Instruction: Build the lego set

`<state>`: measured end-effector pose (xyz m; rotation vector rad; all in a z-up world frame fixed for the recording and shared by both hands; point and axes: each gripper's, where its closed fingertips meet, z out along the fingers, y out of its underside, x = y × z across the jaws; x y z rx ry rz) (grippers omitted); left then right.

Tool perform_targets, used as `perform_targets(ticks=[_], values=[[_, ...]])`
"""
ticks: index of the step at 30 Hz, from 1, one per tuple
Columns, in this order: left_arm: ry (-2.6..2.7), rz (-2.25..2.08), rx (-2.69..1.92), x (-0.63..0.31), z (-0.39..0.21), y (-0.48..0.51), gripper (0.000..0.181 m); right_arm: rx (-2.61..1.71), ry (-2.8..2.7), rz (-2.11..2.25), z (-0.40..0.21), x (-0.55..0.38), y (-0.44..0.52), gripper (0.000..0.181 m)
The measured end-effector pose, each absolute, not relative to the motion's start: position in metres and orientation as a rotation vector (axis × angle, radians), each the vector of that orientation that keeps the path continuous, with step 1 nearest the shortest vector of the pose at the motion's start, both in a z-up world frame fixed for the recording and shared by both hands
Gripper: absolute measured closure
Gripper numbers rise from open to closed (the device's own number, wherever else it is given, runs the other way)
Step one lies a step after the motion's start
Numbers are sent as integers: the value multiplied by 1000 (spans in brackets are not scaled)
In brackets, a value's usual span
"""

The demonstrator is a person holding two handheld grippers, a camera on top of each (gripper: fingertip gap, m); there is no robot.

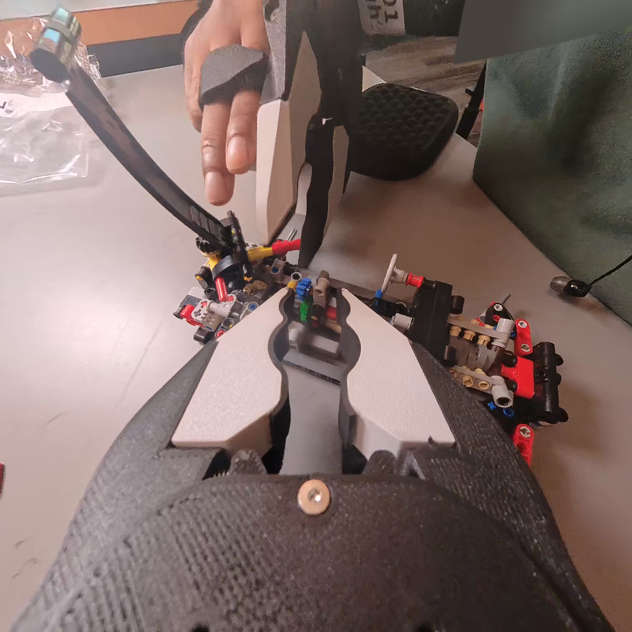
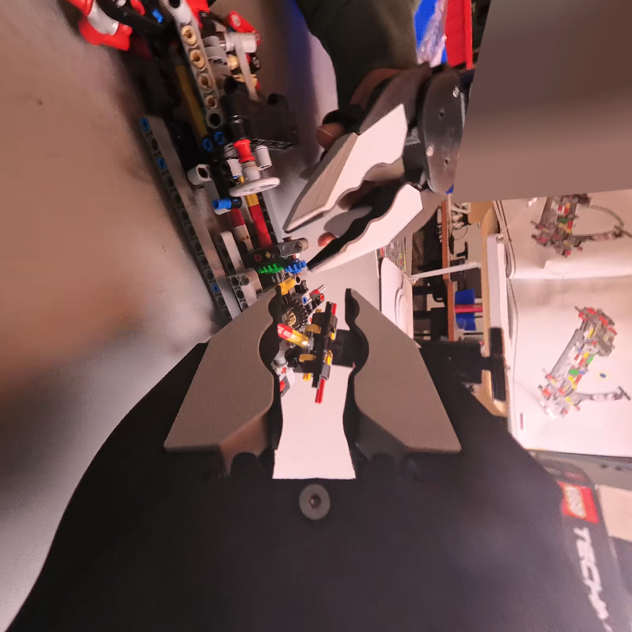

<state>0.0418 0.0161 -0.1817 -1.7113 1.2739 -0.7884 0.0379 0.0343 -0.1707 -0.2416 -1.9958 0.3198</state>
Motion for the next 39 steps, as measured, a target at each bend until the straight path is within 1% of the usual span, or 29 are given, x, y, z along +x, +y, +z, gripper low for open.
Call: perform_targets(ticks=[4, 9, 14, 17, 18, 19, 21, 23, 29, 39], values=[[1302, -771, -1720, 42, -182, 15, 157, -402, -1949, 430, -158, 46, 35, 150], [1345, -706, -1748, 45, -185, 15, 151, -627, -1891, 583, -141, 59, 51, 158], [1313, -674, -1761, 42, -180, 14, 155, -926, -1905, 714, -154, 67, 90, 157], [1300, -639, -1803, 40, -180, 14, 153, -1052, -1980, 829, -173, 63, 88, 148], [1295, -626, -1824, 40, -182, 14, 150, -1060, -1993, 857, -175, 62, 84, 148], [1287, -608, -1838, 40, -183, 15, 148, -1054, -1989, 872, -175, 61, 81, 153], [1269, -572, -1845, 40, -185, 16, 148, -1054, -1966, 839, -174, 59, 78, 165], [1253, -560, -1849, 41, -187, 15, 150, -1065, -1951, 790, -174, 60, 75, 168], [1258, -532, -1845, 46, -188, 15, 154, -1168, -1854, 680, -174, 64, 70, 169], [1268, -483, -1850, 47, -190, 13, 163, -1470, -1675, 694, -174, 65, 69, 170]])
